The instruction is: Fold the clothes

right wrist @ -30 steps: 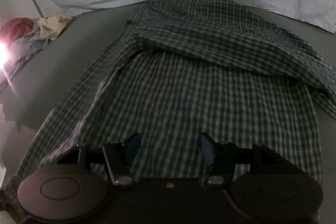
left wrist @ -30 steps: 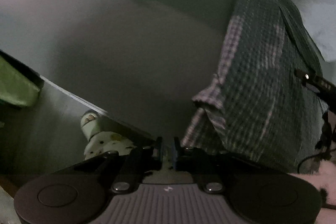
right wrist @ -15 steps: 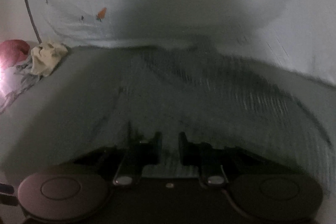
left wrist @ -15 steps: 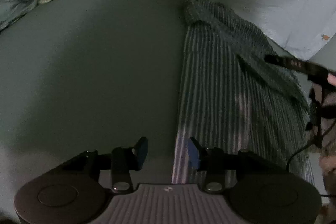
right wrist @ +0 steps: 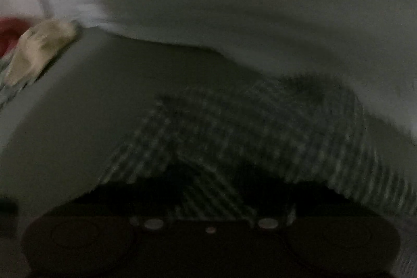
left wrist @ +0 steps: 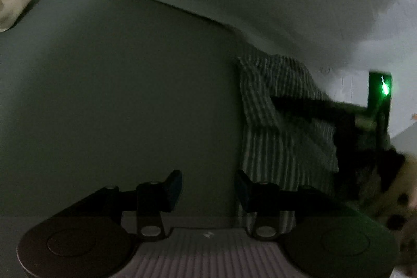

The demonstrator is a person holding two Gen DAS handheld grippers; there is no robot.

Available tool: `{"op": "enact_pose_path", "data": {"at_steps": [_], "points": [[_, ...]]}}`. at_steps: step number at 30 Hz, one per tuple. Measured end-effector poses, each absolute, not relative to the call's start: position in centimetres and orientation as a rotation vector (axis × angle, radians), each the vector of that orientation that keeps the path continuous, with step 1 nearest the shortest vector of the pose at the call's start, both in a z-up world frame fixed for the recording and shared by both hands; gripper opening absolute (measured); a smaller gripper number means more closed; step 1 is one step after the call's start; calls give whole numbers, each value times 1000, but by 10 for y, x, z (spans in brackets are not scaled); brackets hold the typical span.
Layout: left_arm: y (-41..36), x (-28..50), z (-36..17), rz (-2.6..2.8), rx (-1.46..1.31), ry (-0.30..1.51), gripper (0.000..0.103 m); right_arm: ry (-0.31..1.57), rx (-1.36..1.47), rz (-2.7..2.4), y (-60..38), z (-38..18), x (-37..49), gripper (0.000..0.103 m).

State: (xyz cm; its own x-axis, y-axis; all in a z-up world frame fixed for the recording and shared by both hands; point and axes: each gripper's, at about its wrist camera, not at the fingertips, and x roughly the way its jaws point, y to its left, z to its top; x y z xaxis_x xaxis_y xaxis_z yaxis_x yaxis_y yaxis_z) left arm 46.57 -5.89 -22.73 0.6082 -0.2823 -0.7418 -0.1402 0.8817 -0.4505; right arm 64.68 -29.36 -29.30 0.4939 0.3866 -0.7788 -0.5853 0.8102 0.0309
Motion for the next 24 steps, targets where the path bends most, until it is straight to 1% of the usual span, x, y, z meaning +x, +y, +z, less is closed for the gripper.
{"op": "enact_pose_path", "data": {"at_steps": [5,10,11,12,13,14,18,21,22,24], "points": [[-68,480,-217,-104,-527,882,47,786,-206,456,-316,-272,629,0],[-105,487,-206,-136,-413,893,47,772,-185,344,-335,-276,624,1],[-115,488,-203,-144,-389,891,47,751,-176,335,-338,-272,619,3],[-120,485,-199,-152,-373,888,48,736,-167,321,-342,-268,615,21],[-126,481,-197,-160,-361,890,51,727,-149,292,-348,-262,608,44],[-134,478,-196,-166,-348,894,53,710,-118,257,-360,-255,597,49],[-165,464,-194,-191,-291,912,53,686,8,29,-430,-240,546,53],[-185,455,-196,-210,-218,935,57,715,52,-207,-492,-246,499,60],[-192,454,-198,-219,-205,946,59,733,69,-292,-517,-250,481,65],[-202,451,-203,-243,-196,975,59,778,94,-406,-559,-258,448,68]]}}
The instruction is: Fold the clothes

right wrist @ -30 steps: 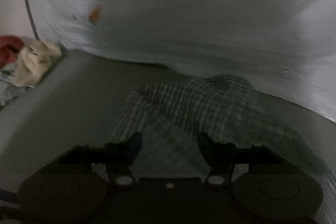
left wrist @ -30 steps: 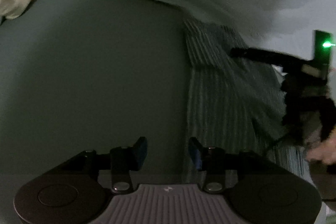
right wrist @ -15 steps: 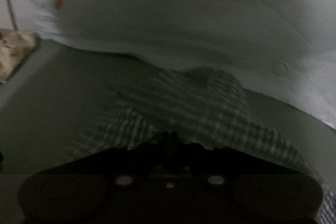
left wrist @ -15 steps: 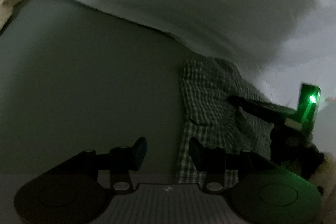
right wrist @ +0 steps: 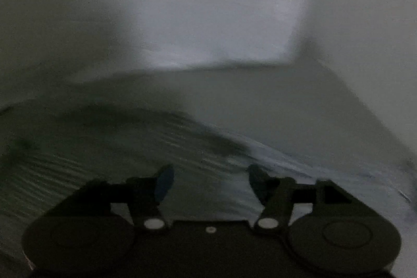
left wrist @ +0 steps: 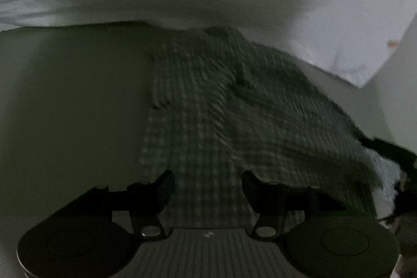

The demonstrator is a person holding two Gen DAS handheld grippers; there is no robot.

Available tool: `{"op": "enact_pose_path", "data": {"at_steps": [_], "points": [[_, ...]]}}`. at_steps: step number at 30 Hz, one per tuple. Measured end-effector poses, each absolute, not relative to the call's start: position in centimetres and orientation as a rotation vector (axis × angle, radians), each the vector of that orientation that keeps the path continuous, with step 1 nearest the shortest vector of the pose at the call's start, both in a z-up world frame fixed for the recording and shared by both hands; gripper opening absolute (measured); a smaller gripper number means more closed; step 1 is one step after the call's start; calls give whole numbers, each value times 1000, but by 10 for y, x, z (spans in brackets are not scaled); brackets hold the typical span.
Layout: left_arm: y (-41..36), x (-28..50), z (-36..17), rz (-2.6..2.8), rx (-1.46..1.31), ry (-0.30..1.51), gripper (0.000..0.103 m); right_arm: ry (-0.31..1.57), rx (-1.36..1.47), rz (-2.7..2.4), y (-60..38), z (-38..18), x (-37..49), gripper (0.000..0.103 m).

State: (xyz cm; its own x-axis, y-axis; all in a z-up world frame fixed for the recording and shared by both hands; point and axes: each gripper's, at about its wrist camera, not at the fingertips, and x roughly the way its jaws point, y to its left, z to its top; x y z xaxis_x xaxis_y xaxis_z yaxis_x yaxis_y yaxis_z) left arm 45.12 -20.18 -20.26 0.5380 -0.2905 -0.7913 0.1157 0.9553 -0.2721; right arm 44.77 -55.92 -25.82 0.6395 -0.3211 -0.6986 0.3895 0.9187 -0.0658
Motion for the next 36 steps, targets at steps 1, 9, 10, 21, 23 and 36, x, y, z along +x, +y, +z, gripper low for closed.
{"op": "enact_pose_path", "data": {"at_steps": [1,9,10,21,23,36], "points": [[-206,451,-205,-254,-196,994,59,798,102,-444,-576,-261,434,68],[-246,462,-232,-315,-103,1076,60,807,365,-436,-629,-279,401,74],[-248,462,-234,-319,-106,1070,65,806,394,-413,-630,-282,403,73],[-164,436,-211,-177,-499,995,73,567,96,-321,-574,-190,420,0],[-144,413,-200,-132,-524,942,73,467,77,-208,-554,-147,406,0],[-85,260,-180,45,-643,831,74,479,67,81,-461,-118,338,42]]}}
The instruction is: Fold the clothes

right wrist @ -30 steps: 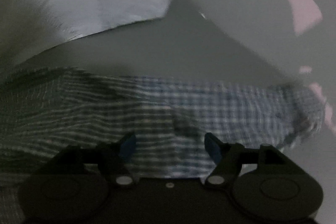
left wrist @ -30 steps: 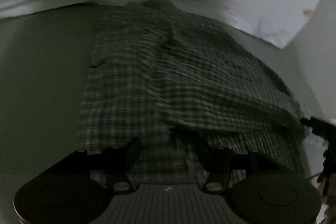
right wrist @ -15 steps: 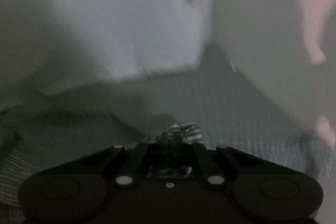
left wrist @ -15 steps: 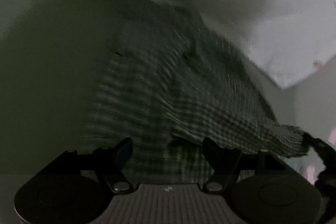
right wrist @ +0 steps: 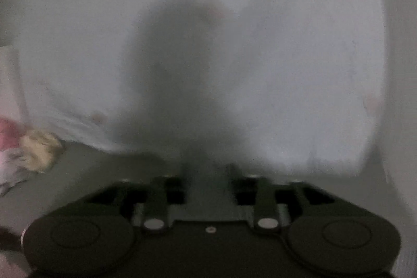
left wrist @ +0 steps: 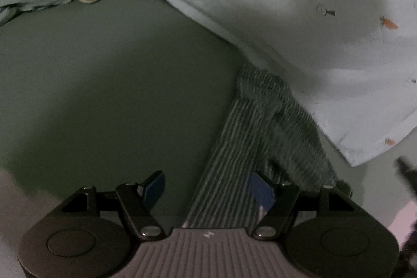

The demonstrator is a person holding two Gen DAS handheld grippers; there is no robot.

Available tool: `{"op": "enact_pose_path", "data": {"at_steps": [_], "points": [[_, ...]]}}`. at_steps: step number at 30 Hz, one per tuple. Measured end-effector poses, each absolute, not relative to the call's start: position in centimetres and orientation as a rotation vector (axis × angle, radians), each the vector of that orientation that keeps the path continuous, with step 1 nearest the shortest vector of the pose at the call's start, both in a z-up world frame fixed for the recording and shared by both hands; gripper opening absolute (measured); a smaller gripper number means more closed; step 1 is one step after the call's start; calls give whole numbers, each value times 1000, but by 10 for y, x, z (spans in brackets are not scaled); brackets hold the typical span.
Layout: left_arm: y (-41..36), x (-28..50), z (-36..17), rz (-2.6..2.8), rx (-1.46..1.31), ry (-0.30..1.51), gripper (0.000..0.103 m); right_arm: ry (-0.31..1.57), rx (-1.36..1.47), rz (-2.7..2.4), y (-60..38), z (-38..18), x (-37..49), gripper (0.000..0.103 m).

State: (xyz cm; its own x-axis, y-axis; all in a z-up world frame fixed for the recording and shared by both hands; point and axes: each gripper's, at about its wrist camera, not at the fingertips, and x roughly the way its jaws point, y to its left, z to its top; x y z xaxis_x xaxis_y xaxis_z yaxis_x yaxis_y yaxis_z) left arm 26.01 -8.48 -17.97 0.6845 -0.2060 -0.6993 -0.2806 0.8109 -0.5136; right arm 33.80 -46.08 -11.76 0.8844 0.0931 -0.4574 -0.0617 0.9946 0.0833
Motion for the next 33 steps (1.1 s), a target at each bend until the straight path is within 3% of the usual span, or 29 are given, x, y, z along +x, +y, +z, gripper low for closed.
{"op": "enact_pose_path", "data": {"at_steps": [3,8,9,10,11,14,15,16,17,18,25,29,33], "points": [[-100,247,-181,24,-562,881,74,626,229,-75,-505,-165,347,49],[-126,230,-191,-7,-478,986,74,688,326,-210,-560,-208,361,56],[-129,227,-194,-11,-473,1003,74,693,334,-224,-568,-215,365,64],[-131,225,-196,-14,-464,1019,74,688,308,-207,-569,-217,372,75],[-134,222,-199,-16,-456,1036,74,689,263,-184,-568,-219,382,78],[-142,226,-202,-6,-408,1064,74,689,75,-151,-554,-235,415,78],[-142,228,-202,-6,-405,1061,74,689,3,-141,-548,-242,427,76],[-141,230,-201,-6,-410,1056,74,687,-55,-140,-542,-247,435,60],[-141,232,-200,-7,-414,1051,74,684,-109,-145,-537,-251,443,40],[-140,234,-198,-5,-423,1045,74,674,-157,-150,-529,-250,447,8],[-113,231,-167,26,-449,926,74,317,-198,460,-438,-129,350,7],[-88,227,-162,59,-491,875,74,412,-193,930,-389,-118,281,7],[-77,232,-173,71,-520,877,74,639,-326,1056,-352,-176,234,7]]}}
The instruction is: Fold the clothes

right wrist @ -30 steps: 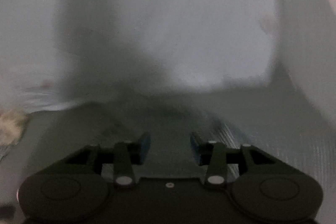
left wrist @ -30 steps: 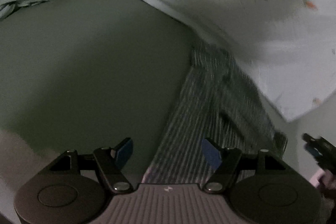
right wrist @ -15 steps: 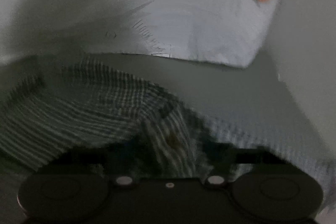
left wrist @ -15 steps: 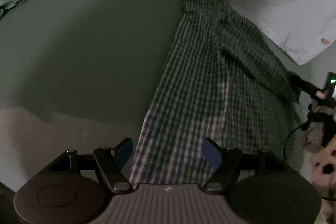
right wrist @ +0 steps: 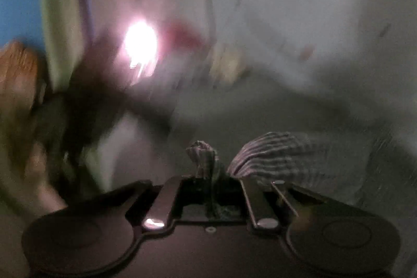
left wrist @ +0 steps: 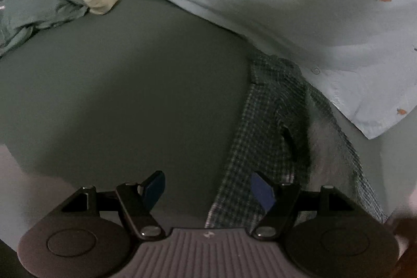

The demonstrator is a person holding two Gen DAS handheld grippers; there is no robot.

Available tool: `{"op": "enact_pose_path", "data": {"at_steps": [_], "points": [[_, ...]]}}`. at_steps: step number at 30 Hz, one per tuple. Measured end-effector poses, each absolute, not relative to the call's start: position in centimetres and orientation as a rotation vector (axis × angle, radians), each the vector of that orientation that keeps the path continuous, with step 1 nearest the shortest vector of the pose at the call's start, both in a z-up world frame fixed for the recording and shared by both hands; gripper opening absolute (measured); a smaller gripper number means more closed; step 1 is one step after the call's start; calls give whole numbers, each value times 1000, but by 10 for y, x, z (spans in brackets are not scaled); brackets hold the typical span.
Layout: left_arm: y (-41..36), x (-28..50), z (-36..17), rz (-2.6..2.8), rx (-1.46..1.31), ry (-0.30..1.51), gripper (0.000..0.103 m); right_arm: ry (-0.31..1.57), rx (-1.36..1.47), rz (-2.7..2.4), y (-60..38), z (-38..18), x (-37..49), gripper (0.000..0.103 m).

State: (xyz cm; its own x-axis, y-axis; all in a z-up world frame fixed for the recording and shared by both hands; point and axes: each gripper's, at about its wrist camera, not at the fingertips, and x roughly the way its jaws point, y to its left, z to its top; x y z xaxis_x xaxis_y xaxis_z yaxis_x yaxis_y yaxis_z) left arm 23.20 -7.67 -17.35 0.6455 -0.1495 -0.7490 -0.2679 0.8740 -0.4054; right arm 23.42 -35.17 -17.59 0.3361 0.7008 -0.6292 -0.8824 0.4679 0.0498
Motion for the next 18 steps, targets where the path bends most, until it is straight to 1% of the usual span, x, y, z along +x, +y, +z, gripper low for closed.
{"op": "enact_pose_path", "data": {"at_steps": [4,6,10,12,13,15,18], "points": [[-85,239,-187,25,-512,914,74,809,-377,975,-343,-223,213,9],[-93,243,-189,-12,-487,928,74,814,-315,944,-348,-219,207,9],[-108,250,-191,-88,-433,948,74,801,-46,899,-373,-200,208,10],[-111,252,-193,-113,-427,955,74,803,127,881,-387,-202,211,10],[-111,254,-194,-121,-431,959,74,810,190,867,-392,-205,212,12],[-111,256,-196,-136,-434,968,74,854,219,818,-392,-220,214,15],[-113,258,-196,-153,-416,973,74,928,96,810,-379,-232,203,24]]}}
